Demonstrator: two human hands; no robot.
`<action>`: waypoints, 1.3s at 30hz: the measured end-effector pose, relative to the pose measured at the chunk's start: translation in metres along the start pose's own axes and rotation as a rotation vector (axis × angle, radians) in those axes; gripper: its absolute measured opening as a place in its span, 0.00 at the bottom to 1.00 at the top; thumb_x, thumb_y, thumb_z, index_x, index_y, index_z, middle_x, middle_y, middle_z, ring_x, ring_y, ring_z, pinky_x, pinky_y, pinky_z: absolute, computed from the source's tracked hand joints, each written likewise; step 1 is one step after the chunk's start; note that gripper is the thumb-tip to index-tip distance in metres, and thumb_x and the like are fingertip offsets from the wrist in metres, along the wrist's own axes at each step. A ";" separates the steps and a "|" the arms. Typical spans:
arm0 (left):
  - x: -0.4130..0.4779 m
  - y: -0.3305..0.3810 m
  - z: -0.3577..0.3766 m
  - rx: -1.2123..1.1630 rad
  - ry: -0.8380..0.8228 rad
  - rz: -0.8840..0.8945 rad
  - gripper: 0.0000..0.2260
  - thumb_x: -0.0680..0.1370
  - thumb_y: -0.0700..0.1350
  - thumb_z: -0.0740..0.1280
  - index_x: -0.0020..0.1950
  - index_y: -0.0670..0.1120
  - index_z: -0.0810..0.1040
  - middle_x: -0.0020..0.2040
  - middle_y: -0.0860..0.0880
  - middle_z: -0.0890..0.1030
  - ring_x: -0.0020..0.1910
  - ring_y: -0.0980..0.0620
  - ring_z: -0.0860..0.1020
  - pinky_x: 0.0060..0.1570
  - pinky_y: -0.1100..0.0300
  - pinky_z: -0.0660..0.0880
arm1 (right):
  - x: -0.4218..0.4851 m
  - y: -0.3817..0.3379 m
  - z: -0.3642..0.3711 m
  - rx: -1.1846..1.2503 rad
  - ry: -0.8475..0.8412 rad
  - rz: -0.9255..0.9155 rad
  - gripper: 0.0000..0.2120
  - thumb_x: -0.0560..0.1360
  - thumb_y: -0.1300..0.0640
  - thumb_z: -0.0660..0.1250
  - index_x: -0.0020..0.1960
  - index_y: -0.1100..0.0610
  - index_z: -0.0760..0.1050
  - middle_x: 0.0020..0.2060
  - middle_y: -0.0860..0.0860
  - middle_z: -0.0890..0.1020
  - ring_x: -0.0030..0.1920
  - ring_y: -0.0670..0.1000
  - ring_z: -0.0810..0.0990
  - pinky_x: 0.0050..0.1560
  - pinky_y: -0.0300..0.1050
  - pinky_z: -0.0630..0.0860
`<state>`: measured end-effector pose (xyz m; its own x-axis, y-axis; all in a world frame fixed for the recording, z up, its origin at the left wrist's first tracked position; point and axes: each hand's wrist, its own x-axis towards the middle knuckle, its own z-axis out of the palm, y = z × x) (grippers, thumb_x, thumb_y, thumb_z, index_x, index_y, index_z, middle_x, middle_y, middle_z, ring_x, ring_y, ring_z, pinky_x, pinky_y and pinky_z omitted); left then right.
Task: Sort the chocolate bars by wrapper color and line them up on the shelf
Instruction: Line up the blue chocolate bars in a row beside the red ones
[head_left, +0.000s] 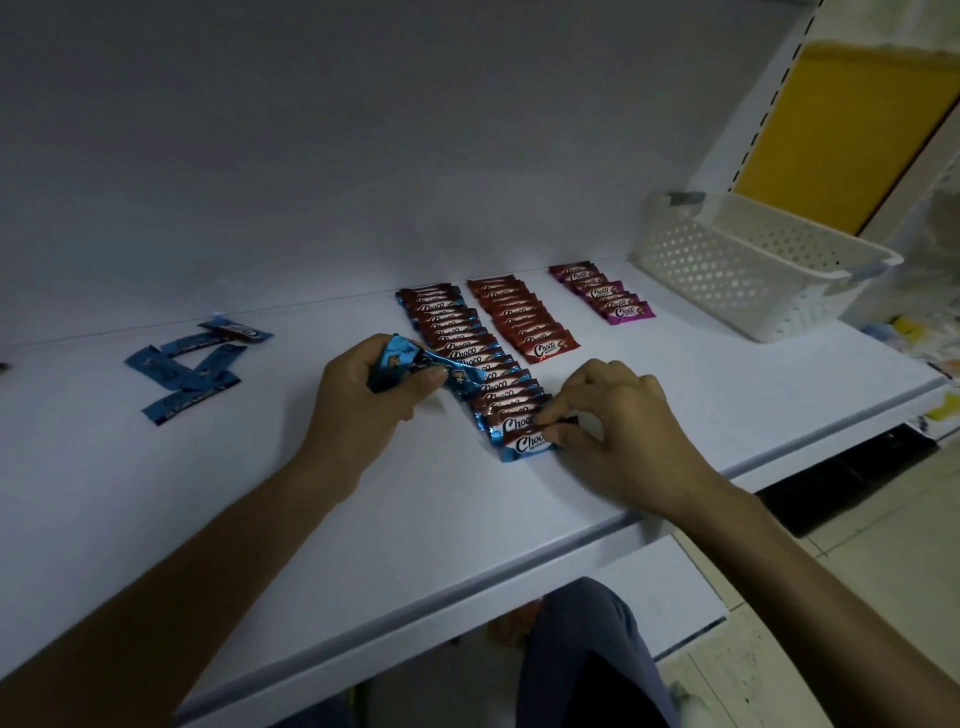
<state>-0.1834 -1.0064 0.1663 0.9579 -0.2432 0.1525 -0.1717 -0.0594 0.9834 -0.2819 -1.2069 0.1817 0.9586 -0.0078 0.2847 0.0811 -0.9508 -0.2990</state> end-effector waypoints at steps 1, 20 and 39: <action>0.001 -0.001 0.000 0.001 0.006 -0.003 0.06 0.74 0.39 0.71 0.48 0.47 0.79 0.35 0.54 0.78 0.27 0.62 0.73 0.27 0.70 0.69 | 0.001 -0.001 0.000 -0.022 0.002 -0.004 0.08 0.74 0.54 0.70 0.52 0.49 0.82 0.52 0.46 0.79 0.54 0.48 0.73 0.48 0.44 0.61; -0.003 -0.007 -0.007 0.151 0.043 0.552 0.07 0.74 0.40 0.70 0.46 0.52 0.77 0.51 0.57 0.80 0.52 0.58 0.79 0.51 0.67 0.76 | 0.043 -0.083 0.001 1.161 -0.023 0.465 0.07 0.79 0.53 0.62 0.54 0.54 0.74 0.42 0.52 0.84 0.37 0.48 0.84 0.36 0.37 0.79; -0.003 -0.005 -0.007 0.058 -0.092 0.284 0.06 0.72 0.49 0.67 0.46 0.49 0.78 0.38 0.59 0.81 0.38 0.61 0.79 0.36 0.72 0.73 | 0.047 -0.054 0.002 0.665 0.008 0.131 0.03 0.74 0.58 0.70 0.46 0.51 0.81 0.41 0.43 0.81 0.42 0.39 0.79 0.39 0.27 0.73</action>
<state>-0.1842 -0.9988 0.1612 0.8453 -0.3444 0.4084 -0.4450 -0.0309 0.8950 -0.2413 -1.1551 0.2095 0.9702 -0.1146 0.2136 0.1173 -0.5489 -0.8276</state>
